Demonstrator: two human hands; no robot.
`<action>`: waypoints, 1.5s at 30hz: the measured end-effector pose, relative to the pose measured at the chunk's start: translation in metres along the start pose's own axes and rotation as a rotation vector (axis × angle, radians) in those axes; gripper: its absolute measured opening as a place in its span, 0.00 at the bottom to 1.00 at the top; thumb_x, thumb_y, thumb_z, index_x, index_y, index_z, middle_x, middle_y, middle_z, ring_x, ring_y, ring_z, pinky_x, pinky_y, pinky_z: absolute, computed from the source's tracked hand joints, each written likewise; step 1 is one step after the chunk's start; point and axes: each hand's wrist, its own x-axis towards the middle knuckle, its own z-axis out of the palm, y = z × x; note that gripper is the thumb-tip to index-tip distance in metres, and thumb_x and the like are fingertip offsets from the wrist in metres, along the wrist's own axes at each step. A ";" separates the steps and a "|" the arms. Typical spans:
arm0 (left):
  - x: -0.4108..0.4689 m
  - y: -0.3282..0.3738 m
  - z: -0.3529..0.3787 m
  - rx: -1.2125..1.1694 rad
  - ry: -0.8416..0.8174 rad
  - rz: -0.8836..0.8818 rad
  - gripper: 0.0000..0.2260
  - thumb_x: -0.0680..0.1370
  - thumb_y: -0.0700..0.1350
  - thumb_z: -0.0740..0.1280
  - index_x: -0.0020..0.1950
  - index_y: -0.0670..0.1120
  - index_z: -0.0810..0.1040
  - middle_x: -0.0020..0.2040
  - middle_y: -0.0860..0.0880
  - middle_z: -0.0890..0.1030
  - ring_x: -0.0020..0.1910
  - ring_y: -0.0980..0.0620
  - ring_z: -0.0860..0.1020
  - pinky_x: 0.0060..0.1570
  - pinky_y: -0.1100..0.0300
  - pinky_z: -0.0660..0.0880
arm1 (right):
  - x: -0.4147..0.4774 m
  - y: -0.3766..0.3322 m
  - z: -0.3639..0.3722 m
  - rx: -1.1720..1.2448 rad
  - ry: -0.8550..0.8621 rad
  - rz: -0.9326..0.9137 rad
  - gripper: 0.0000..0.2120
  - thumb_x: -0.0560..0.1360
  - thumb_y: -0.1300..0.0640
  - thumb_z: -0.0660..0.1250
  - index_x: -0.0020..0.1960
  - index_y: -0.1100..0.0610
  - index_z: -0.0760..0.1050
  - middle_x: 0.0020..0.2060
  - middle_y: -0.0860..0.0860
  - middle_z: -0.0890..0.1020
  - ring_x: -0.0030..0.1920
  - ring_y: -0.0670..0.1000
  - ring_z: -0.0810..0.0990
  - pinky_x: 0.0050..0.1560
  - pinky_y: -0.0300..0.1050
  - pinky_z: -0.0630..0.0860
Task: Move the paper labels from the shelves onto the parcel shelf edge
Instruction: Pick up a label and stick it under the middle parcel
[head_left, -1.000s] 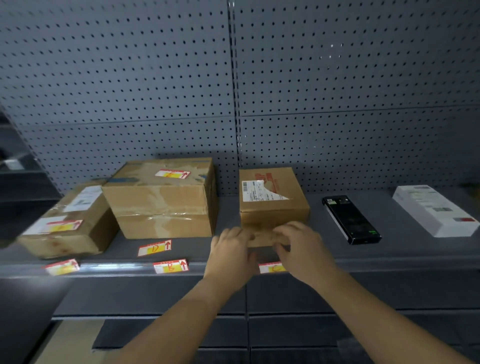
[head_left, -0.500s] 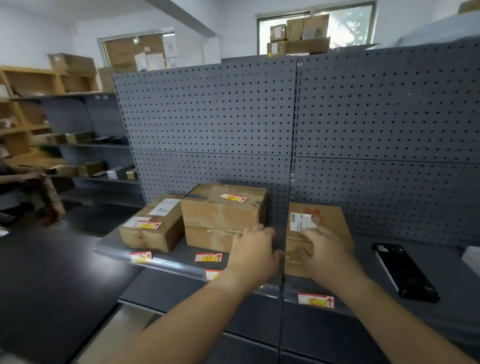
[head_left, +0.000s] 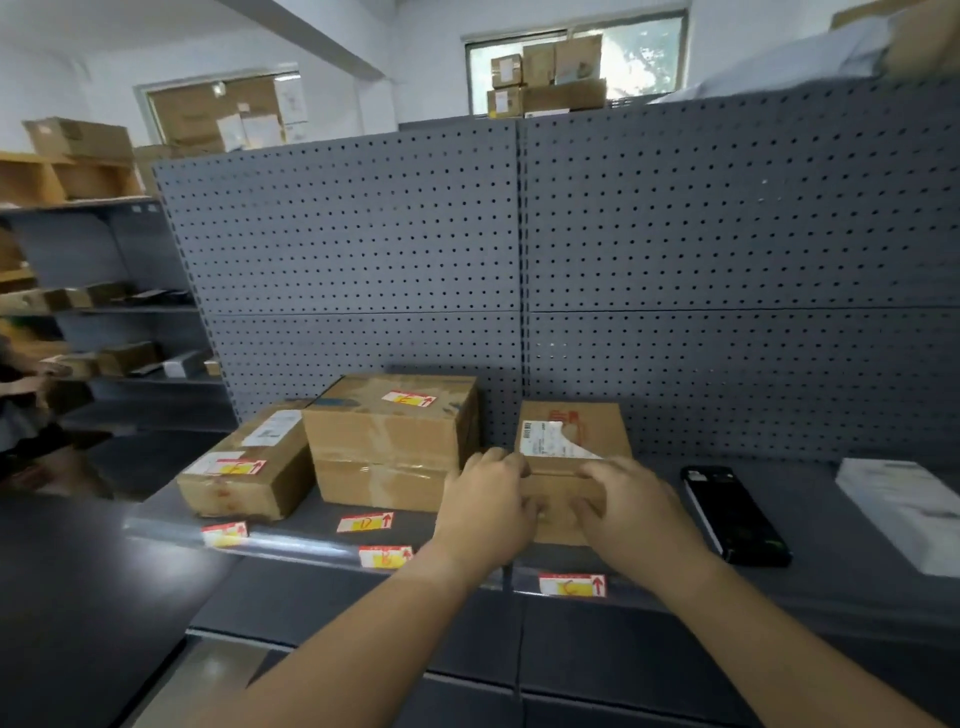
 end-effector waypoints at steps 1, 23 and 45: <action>0.004 0.011 0.006 -0.013 -0.006 0.022 0.15 0.76 0.54 0.66 0.61 0.53 0.75 0.58 0.53 0.76 0.59 0.50 0.73 0.59 0.49 0.71 | -0.004 0.010 -0.005 -0.010 0.003 0.018 0.17 0.77 0.47 0.65 0.64 0.50 0.75 0.58 0.46 0.76 0.58 0.51 0.75 0.59 0.50 0.73; 0.038 0.217 0.111 -0.398 -0.240 0.687 0.13 0.75 0.55 0.66 0.56 0.52 0.75 0.53 0.54 0.75 0.56 0.52 0.73 0.53 0.54 0.71 | -0.135 0.139 -0.104 -0.292 0.231 0.696 0.16 0.76 0.47 0.64 0.63 0.48 0.74 0.57 0.48 0.77 0.59 0.53 0.75 0.57 0.51 0.74; 0.007 0.176 0.097 -0.114 -0.147 0.271 0.09 0.75 0.51 0.64 0.54 0.50 0.74 0.52 0.51 0.75 0.53 0.49 0.74 0.49 0.54 0.71 | -0.085 0.163 -0.078 -0.083 0.065 0.292 0.19 0.77 0.48 0.66 0.67 0.50 0.73 0.62 0.48 0.76 0.60 0.50 0.74 0.59 0.45 0.73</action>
